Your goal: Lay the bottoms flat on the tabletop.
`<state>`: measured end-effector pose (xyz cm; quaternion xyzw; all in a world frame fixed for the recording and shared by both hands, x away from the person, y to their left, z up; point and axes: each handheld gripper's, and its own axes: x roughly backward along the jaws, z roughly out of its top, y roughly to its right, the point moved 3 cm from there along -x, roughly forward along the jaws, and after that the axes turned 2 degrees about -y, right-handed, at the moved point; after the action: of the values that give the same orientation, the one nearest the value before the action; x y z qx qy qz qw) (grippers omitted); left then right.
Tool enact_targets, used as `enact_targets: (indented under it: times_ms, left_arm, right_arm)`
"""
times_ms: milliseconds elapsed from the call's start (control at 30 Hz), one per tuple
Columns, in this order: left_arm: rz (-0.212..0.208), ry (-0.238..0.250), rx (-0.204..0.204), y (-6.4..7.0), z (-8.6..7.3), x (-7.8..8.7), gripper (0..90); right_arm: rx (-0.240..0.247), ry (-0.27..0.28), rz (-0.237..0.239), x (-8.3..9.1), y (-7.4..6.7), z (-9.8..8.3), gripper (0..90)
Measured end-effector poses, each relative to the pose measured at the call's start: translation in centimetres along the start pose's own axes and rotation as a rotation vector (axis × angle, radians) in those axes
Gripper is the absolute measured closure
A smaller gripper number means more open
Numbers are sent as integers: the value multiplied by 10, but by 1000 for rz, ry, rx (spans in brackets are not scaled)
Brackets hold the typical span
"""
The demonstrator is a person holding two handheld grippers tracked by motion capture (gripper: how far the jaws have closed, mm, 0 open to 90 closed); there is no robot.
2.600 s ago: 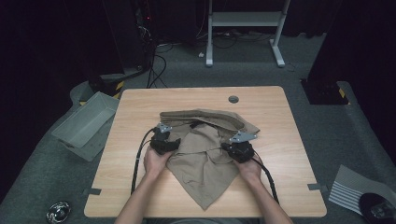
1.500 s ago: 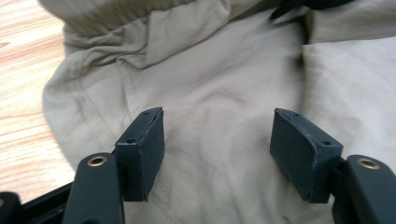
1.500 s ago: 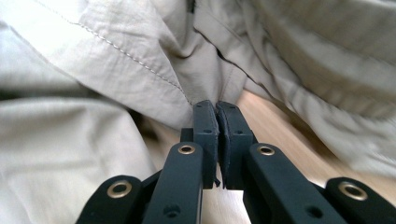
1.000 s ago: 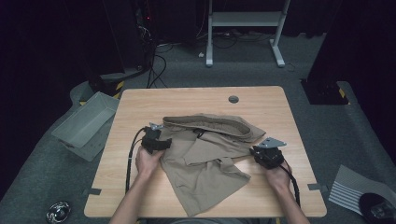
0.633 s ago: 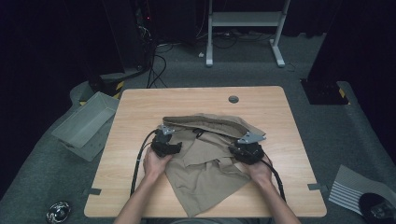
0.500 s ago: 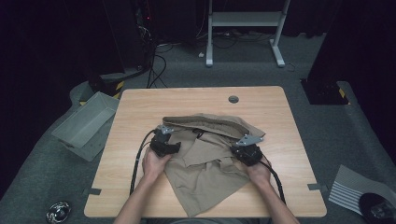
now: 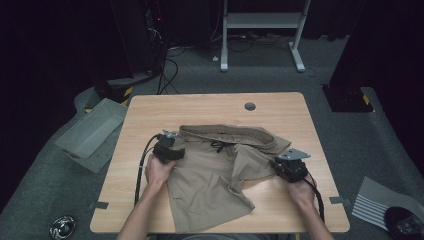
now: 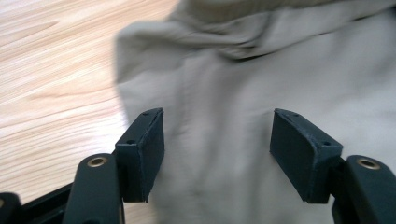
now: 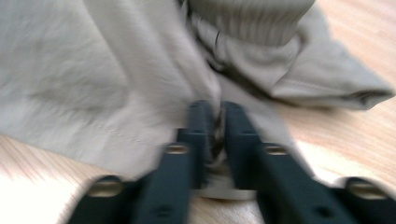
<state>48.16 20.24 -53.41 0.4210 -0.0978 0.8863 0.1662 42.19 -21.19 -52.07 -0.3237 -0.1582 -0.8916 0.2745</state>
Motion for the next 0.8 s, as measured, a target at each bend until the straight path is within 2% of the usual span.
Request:
enact_targets:
  times_ms: [33,67,100,133,167,200,233,267,300,333,400,433,500,567,600,633,667,700,733,767,800]
  left_arm:
    - [-60,45,-4,10,0,6,349]
    - [-60,45,-4,10,0,6,345]
    - [-84,59,-12,15,0,9,345]
    - [-118,66,-45,27,-1,10,338]
    - [-118,66,-45,27,-1,10,336]
    - [-119,59,-68,33,-1,9,336]
    - [-112,45,-89,37,-1,6,336]
    - [-101,30,-104,40,-2,2,337]
    - [-89,13,-113,41,-3,-2,340]
    - [-96,33,-97,40,-2,-4,336]
    - [-78,45,-83,37,-1,-6,363]
    - [-69,52,-80,35,0,-7,363]
    - [-51,63,-75,29,0,-8,363]
    - [-33,73,-46,20,0,-10,362]
    - [-27,74,-26,14,0,-10,357]
    - [-23,69,-5,8,0,-11,357]
    - [-10,58,8,1,1,-11,353]
    - [3,52,16,-3,1,-11,352]
    - [8,30,33,-10,2,-11,347]
    - [8,30,33,-10,2,-11,344]
    - [8,26,37,-10,2,-10,344]
  right_arm:
    - [1,31,10,3,-5,4,615]
    - [16,54,20,5,-10,9,589]
    - [16,54,20,5,-10,9,589]
    - [53,55,55,3,-22,18,563]
    - [80,40,63,-1,-28,21,569]
    - [109,23,64,-6,-33,24,590]
    - [109,23,64,-6,-33,24,590]
    - [128,2,60,-12,-37,26,621]
    - [126,-22,65,-18,-39,27,671]
    - [117,-39,83,-25,-39,26,739]
    - [95,-62,109,-35,-38,24,877]
    - [102,-78,113,-39,-37,21,895]
    - [115,-96,105,-38,-35,17,898]
    - [125,-103,95,-37,-33,15,898]
    - [131,-116,72,-31,-25,10,898]
    - [131,-116,72,-31,-25,10,898]
    - [119,-120,62,-27,-19,6,898]
    - [86,-123,39,-19,-7,-4,897]
    - [66,-120,33,-15,-1,-8,895]
    - [66,-120,33,-15,-1,-8,895]
    - [47,-119,16,-8,5,-15,867]
